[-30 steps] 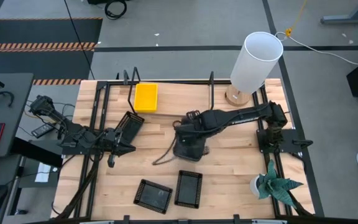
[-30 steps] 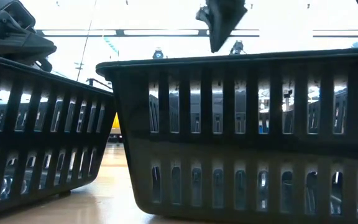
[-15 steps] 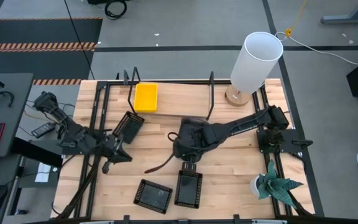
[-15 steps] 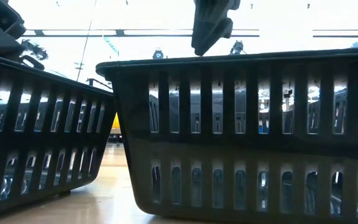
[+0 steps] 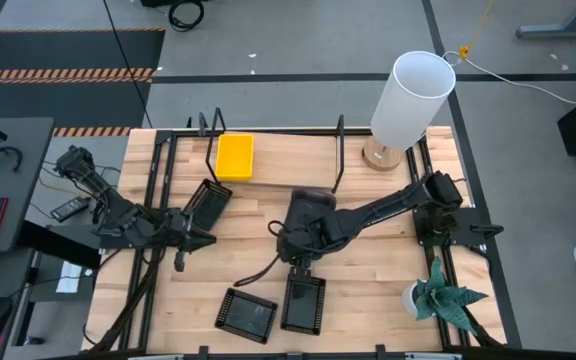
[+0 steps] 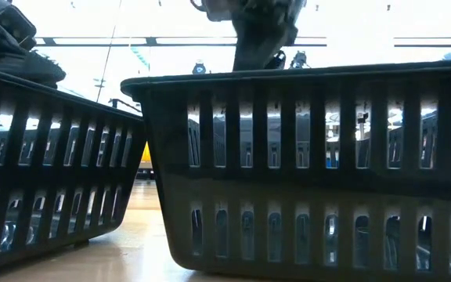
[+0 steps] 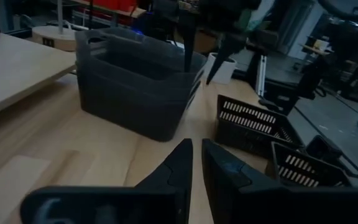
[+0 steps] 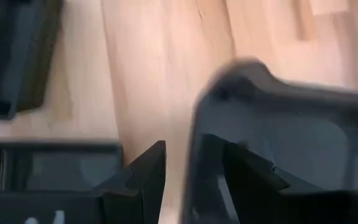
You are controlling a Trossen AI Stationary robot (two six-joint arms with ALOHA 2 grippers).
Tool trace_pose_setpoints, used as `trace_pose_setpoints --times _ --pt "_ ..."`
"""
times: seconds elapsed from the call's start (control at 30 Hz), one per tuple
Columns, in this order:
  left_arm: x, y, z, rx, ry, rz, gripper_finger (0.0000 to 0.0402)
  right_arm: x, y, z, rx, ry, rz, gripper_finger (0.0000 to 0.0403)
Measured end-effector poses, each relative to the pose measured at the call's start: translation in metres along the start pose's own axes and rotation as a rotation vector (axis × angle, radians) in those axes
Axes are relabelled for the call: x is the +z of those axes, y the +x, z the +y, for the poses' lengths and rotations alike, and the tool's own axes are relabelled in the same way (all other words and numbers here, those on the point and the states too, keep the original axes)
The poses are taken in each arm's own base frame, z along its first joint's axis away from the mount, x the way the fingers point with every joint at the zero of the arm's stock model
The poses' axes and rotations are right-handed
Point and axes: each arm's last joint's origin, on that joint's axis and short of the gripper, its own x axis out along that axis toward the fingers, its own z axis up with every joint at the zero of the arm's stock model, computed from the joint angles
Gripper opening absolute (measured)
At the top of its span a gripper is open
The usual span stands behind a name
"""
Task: Stack baskets on shelf by color
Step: Put the stack of light black bins on the shelf
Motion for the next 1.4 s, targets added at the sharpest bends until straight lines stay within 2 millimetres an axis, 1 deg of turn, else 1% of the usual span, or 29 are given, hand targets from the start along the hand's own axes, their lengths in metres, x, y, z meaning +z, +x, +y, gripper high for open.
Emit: trace_pose_setpoints --times 0.1,0.17,0.2,0.27,0.37,0.5,0.63,0.7,0.77,0.9,1.03,1.4 --pt "0.001 0.000 0.000 -0.002 -0.005 -0.006 0.0039 -0.007 0.015 -0.001 -0.006 -0.010 0.028 0.0164" --pt "0.000 0.000 0.000 -0.001 -0.001 -0.001 0.0037 -0.009 0.022 0.000 -0.003 -0.020 0.026 0.0164" --pt "0.000 0.000 0.000 -0.002 -0.003 -0.003 0.0036 -0.012 0.025 -0.001 -0.013 -0.029 0.052 0.0164" --pt "0.000 0.000 0.000 -0.003 -0.002 -0.001 0.0034 -0.013 0.029 -0.002 -0.018 -0.036 0.063 0.0160" --pt "0.000 0.001 -0.001 0.004 0.000 -0.001 0.0036 -0.017 0.034 -0.005 -0.041 -0.047 0.116 0.0147" --pt "-0.001 0.001 0.000 0.014 0.007 0.004 0.0040 -0.019 0.034 -0.010 -0.061 -0.064 0.149 0.0110" --pt "-0.001 0.001 0.000 0.015 0.007 0.003 0.0039 -0.020 0.033 -0.012 -0.044 -0.076 0.177 0.0057" --pt "-0.001 0.001 0.000 0.015 0.008 0.003 0.0035 -0.021 0.032 -0.012 -0.027 -0.090 0.195 0.0028" --pt "-0.001 0.001 0.000 0.015 0.007 0.003 0.0033 -0.020 0.031 -0.011 -0.026 -0.129 0.190 0.0016" --pt "-0.001 0.001 0.000 0.015 0.008 0.003 0.0030 -0.019 0.023 -0.010 -0.038 -0.171 0.226 0.0018" --pt "-0.001 0.001 0.000 0.015 0.007 0.003 0.0034 -0.013 0.012 -0.009 -0.045 -0.182 0.233 0.0016" --pt "-0.001 0.001 0.000 0.015 0.007 0.003 0.0038 0.002 -0.011 -0.007 -0.043 -0.201 0.212 0.0016"
